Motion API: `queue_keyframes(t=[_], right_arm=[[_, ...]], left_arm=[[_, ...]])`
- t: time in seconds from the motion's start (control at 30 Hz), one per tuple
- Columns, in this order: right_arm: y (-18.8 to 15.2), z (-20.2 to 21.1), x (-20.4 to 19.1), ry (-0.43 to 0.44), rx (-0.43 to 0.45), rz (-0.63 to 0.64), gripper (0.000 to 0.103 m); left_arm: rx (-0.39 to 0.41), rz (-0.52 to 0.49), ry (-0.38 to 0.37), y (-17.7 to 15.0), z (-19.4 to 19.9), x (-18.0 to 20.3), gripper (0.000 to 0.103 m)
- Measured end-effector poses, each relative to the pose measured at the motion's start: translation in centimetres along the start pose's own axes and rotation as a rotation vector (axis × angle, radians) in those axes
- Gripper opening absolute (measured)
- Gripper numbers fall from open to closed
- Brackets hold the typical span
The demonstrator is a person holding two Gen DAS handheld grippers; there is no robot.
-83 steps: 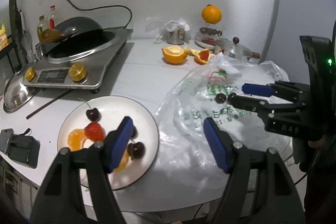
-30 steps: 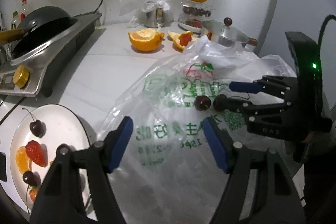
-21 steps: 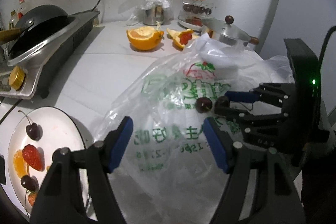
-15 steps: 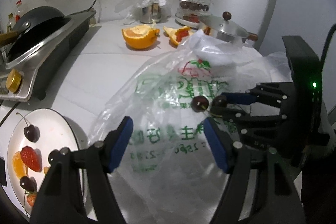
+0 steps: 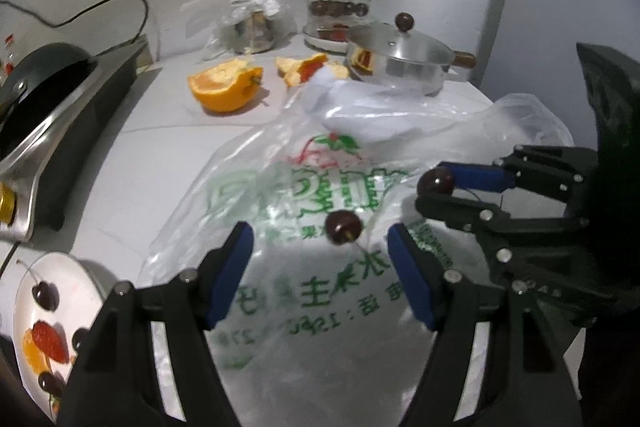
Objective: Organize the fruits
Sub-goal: 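Grasp another cherry with the left tool while the right tool holds its cherry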
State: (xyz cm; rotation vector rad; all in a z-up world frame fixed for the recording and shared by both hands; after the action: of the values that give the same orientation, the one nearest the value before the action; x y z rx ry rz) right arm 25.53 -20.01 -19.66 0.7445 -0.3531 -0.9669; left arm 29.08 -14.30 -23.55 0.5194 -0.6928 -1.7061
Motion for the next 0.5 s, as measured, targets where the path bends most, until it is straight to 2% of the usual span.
queue_keyframes(t=[0.17,0.43,0.5], right_arm=[[-0.2,0.5,1.1,-0.008,0.011,-0.025,0.030],[-0.3,0.4,2.0,-0.003,0.018,-0.048,0.030],[-0.4,0.3,2.1,0.001,0.018,-0.053,0.030]], left_arm=[[0.009,-0.044,-0.011,0.7,-1.4,1.3,0.071],[-0.055,-0.056,-0.030,0.7,-4.5,1.9,0.070],[-0.064,-0.062,-0.034,0.6,-5.0,2.0,0.060]])
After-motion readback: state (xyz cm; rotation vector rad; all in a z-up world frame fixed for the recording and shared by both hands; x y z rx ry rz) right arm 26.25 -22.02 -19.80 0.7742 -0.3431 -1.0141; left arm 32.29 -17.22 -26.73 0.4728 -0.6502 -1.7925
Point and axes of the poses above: each gripper's, at about its wrist camera, not at the fingertips, and z roughly against the way its jaws point, x to its right, y to its top, the point moved 7 cm from there along -z, roughly the way its jaws point, and after that the axes turned 1 degree about -z, right-handed, at the moved point
